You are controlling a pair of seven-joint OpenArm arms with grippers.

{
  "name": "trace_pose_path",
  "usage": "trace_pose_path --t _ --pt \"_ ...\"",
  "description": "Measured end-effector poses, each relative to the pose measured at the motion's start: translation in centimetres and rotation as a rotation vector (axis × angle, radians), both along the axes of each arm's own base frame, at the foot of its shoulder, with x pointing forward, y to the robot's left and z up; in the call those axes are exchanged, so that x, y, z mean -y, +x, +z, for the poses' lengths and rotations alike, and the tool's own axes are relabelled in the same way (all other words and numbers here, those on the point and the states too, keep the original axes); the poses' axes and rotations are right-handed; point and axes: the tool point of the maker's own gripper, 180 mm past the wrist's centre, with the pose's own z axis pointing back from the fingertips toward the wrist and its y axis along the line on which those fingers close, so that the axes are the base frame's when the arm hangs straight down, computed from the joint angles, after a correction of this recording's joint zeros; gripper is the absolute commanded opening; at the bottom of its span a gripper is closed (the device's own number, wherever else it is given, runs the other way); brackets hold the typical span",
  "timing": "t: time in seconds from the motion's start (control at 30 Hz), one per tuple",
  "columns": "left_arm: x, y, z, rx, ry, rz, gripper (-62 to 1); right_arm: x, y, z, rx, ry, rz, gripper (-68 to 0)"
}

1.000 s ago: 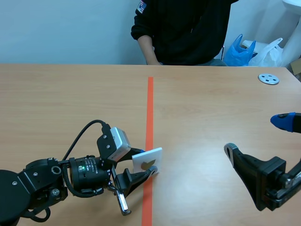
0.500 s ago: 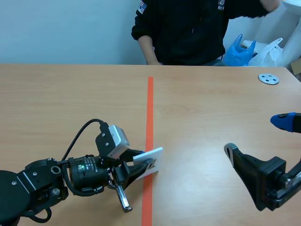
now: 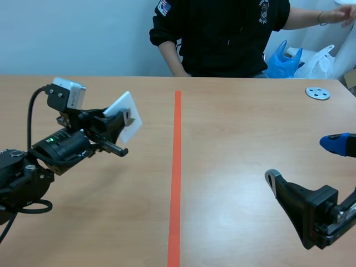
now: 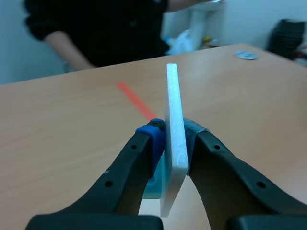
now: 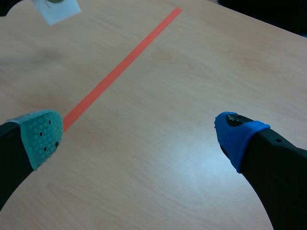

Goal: Sort the leaf by its shape. The table is split by an orange tape line. A compound leaf with several leaflets goes to the left side, a simple leaf with one blade goes to the right side. Return to the home posture when a red brick is placed on the table.

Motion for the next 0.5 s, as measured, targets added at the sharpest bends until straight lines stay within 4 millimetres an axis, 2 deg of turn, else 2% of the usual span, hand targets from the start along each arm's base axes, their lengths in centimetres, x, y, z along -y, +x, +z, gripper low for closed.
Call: trace_pose_path --t 0.13,0.27,0.5 --pt "-3.4 1.4 -0.3 -0.015 0.045 0.143 -55.6 0.0 0.0 0.0 0.000 0.000 0.000 0.4" --pt "-6.9 2.1 -0.7 -0.038 0.011 0.291 -55.6 0.0 0.0 0.0 0.000 0.000 0.000 0.4" --pt "-12.0 1.1 -4.7 -0.142 0.051 0.441 -55.6 0.0 0.0 0.0 0.000 0.000 0.000 0.4"
